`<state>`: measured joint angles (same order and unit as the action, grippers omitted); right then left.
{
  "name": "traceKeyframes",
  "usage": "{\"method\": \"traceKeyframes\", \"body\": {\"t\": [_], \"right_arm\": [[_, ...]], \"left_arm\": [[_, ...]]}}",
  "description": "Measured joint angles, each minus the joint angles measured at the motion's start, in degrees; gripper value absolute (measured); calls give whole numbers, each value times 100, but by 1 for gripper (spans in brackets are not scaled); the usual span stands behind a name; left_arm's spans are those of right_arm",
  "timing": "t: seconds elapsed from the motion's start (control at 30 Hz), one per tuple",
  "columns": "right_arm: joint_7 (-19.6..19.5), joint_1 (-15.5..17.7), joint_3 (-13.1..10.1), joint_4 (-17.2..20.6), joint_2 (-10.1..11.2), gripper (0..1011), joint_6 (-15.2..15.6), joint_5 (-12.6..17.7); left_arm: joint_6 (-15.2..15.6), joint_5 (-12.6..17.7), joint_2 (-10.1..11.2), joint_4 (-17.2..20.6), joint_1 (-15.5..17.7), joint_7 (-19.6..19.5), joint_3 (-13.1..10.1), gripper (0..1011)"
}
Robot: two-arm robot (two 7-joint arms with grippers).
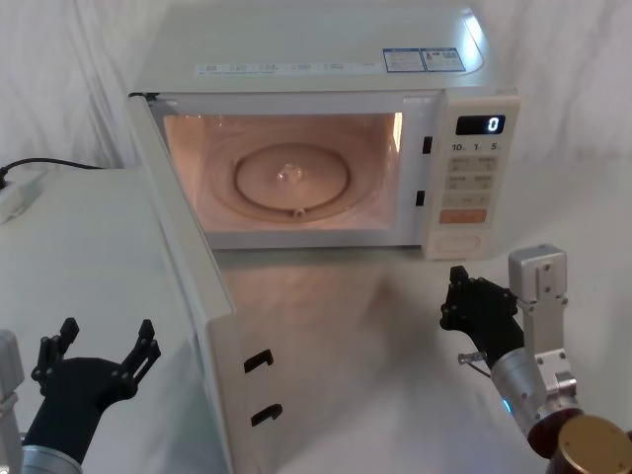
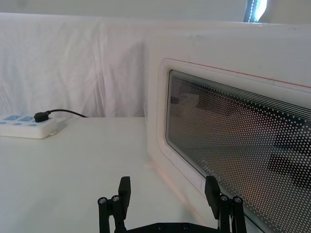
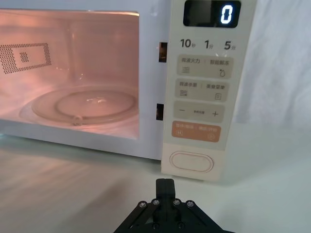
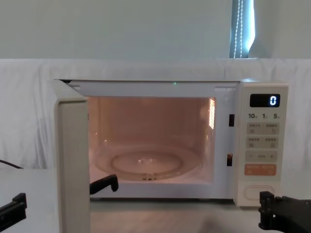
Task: Press the button to open the microwave door with one hand; close the microwave door with the other hand.
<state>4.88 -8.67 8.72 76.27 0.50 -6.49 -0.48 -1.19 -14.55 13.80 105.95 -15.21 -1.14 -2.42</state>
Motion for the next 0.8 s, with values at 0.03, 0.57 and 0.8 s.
{"method": "traceKeyframes", "body": {"t": [0.03,0.57,0.8], "right_arm": [[-18,61,1,77,4,0,-6,-9],[-128,335,-29,335,18,0,-175,-63],[-128,320,-33,322,15,0,-166,-60]], "left_arm": [[0,0,0,0,0,0,0,1001],[0,0,0,0,0,0,0,1001],[0,0,0,0,0,0,0,1001]]}}
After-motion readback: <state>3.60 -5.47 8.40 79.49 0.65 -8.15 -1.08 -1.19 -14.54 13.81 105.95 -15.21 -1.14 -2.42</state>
